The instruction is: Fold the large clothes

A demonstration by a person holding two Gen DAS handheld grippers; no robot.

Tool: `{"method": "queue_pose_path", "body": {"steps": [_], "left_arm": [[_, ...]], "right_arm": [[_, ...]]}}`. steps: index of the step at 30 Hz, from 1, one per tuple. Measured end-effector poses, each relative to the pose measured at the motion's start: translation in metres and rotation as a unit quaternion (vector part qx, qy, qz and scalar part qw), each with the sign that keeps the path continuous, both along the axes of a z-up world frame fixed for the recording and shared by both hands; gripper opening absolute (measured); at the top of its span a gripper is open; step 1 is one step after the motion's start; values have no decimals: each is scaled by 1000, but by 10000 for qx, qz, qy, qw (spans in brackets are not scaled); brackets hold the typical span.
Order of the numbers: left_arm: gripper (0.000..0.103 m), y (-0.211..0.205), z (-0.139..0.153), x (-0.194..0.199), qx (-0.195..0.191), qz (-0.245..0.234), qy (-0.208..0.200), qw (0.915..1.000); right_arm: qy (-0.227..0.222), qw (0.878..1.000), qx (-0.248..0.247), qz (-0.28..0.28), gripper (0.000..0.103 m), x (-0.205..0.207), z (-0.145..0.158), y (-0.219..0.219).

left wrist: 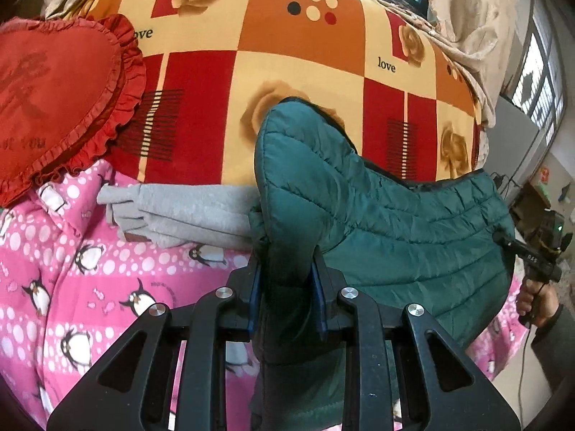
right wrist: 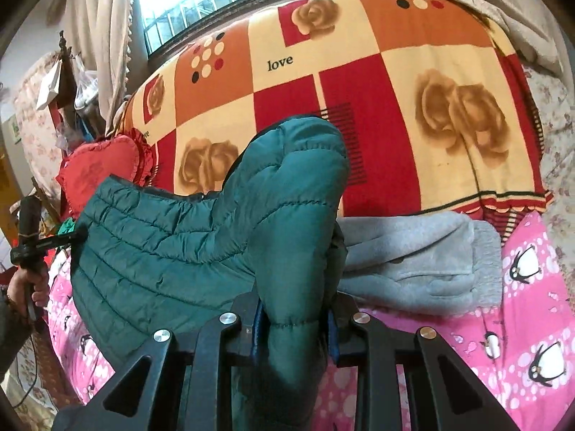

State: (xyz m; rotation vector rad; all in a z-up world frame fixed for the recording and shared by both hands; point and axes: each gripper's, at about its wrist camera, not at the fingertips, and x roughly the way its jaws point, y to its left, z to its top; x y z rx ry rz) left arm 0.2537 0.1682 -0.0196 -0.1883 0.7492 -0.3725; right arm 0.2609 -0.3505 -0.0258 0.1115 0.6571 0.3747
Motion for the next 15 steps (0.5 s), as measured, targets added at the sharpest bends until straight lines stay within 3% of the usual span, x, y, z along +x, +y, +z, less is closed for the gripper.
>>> {"method": "queue_pose_path", "body": {"steps": [5, 8, 10, 12, 15], "left_arm": [[23, -8, -12, 17, -8, 108, 89, 9999], [31, -11, -41, 37, 235, 313, 258, 9989], [31, -9, -58, 47, 359, 467, 443, 9973], [31, -1, -64, 47, 201, 570, 587, 9964], [31, 18, -54, 39, 28, 771, 466, 9959]], "right_arm": [[235, 9997, -104, -8, 27, 25, -19, -1], [915, 9945, 387, -327, 35, 47, -51, -11], [1266, 9864, 861, -598, 39, 49, -65, -23], [1290, 9805, 1329, -658, 40, 41, -63, -36], [1070, 9795, 1477, -860, 46, 27, -44, -54]]}}
